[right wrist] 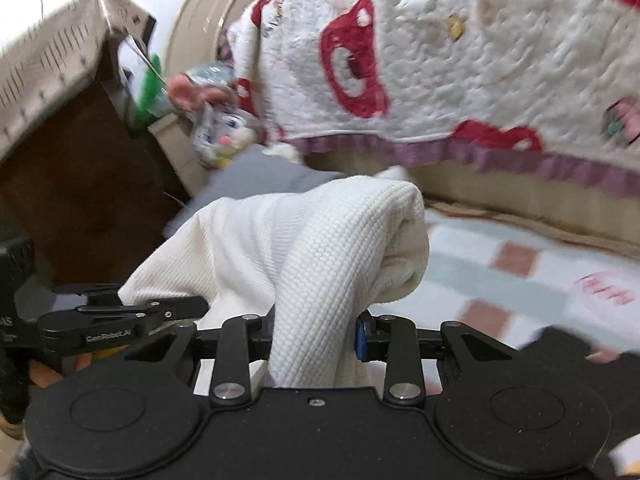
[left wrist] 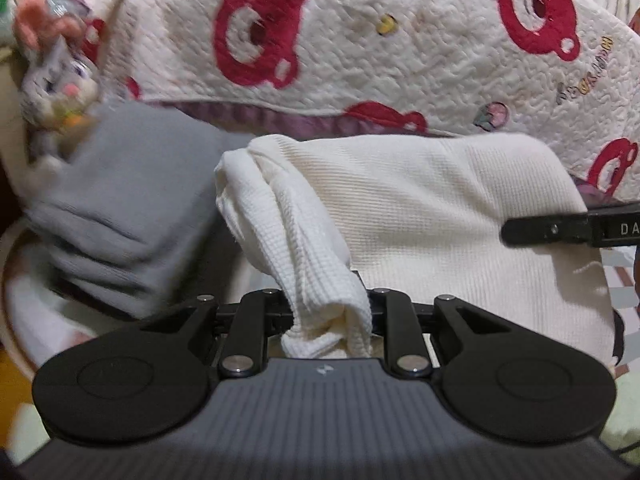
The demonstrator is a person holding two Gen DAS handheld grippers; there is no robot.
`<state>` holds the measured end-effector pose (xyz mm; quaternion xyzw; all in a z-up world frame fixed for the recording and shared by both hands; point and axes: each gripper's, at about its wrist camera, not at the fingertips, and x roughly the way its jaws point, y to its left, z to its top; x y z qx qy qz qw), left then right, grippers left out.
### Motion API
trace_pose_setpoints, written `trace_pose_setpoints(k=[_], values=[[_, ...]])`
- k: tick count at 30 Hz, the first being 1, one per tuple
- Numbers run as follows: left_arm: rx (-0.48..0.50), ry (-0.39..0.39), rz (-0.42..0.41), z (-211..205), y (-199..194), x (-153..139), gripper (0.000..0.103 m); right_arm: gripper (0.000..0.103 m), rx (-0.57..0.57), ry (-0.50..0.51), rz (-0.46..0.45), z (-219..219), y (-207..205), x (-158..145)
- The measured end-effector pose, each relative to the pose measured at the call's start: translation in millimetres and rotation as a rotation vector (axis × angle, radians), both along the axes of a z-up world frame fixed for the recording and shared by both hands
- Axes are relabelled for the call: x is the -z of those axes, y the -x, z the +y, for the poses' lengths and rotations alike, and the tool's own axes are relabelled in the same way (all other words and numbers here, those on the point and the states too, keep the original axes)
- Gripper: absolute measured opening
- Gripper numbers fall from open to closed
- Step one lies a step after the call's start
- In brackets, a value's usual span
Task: Fold clothes
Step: 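Grasp the folded cream garment with both grippers and lift it, then lower the cream garment onto the clothes stack with both grippers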
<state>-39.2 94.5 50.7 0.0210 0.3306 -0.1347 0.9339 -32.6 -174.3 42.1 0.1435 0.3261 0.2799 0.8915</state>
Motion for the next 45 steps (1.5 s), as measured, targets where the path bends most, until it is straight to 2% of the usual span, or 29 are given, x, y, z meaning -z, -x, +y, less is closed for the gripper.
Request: trace_pose_setpoints(k=[7,9,11,16,20,23,25,27,28,30,32,33,35,37,40,42,43,44,45], values=[[-0.096,-0.132,-0.005,64.2,-13.1,-62.3,0.019,0.037,-0.113,-0.154,0.037,72.4,-35.0,-22.0],[-0.107,-0.140,-0.003,84.5,-22.7,-76.9,0.019,0.037,-0.131,-0.191,0.065,90.7,-50.8,-27.9],[-0.130,-0.134,0.007,104.1,-36.7,-90.5,0.019,0.037,-0.155,-0.207,0.077,107.4,-65.7,-35.6],[-0.151,-0.241,-0.011,128.5,-92.0,-109.6,0.019,0.037,-0.176,-0.249,0.119,141.0,-120.0,-48.1],[-0.166,-0.269,0.006,141.9,-155.9,-100.1,0.019,0.037,-0.149,-0.247,0.167,162.6,-168.2,-43.8],[-0.174,-0.229,0.058,155.0,-210.4,-73.7,0.020,0.037,-0.106,-0.233,0.194,169.7,-203.2,-28.4],[-0.166,-0.242,0.098,158.2,-246.9,-48.6,0.020,0.042,-0.084,-0.218,0.195,172.7,-225.4,-10.8],[-0.160,-0.311,0.141,152.6,-277.4,-17.8,0.021,0.053,-0.093,-0.179,0.175,177.2,-244.9,13.1],[-0.161,-0.333,0.154,150.9,-288.0,-6.0,0.022,0.055,-0.101,-0.194,0.183,174.5,-250.5,26.2],[-0.180,-0.347,0.130,150.8,-295.1,6.7,0.023,0.058,-0.117,-0.322,0.189,157.2,-249.9,48.6],[-0.154,-0.375,0.092,148.8,-291.0,11.4,0.025,0.069,-0.129,-0.446,0.201,140.6,-248.3,70.1],[-0.139,-0.380,0.081,149.6,-288.4,12.4,0.025,0.070,-0.127,-0.497,0.227,135.1,-244.3,78.0],[-0.152,-0.335,0.076,157.2,-285.2,11.2,0.026,0.070,-0.124,-0.585,0.272,126.1,-236.3,91.6],[-0.175,-0.281,0.073,166.1,-282.1,9.9,0.028,0.070,-0.127,-0.581,0.267,130.8,-227.4,90.0],[-0.205,-0.248,0.066,175.5,-278.6,10.7,0.032,0.072,-0.150,-0.575,0.249,142.0,-216.4,85.4],[-0.233,-0.221,0.076,180.4,-279.0,10.0,0.033,0.083,-0.139,-0.516,0.248,156.1,-214.5,84.1],[-0.246,-0.201,0.085,182.8,-280.2,8.8,0.032,0.083,-0.128,-0.487,0.248,161.1,-212.7,83.2],[-0.253,-0.180,0.088,184.6,-280.4,7.1,0.030,0.083,-0.142,-0.480,0.238,166.6,-210.7,81.5],[-0.243,-0.159,0.083,185.5,-279.5,5.0,0.025,0.069,-0.156,-0.472,0.229,172.0,-208.8,79.9]])
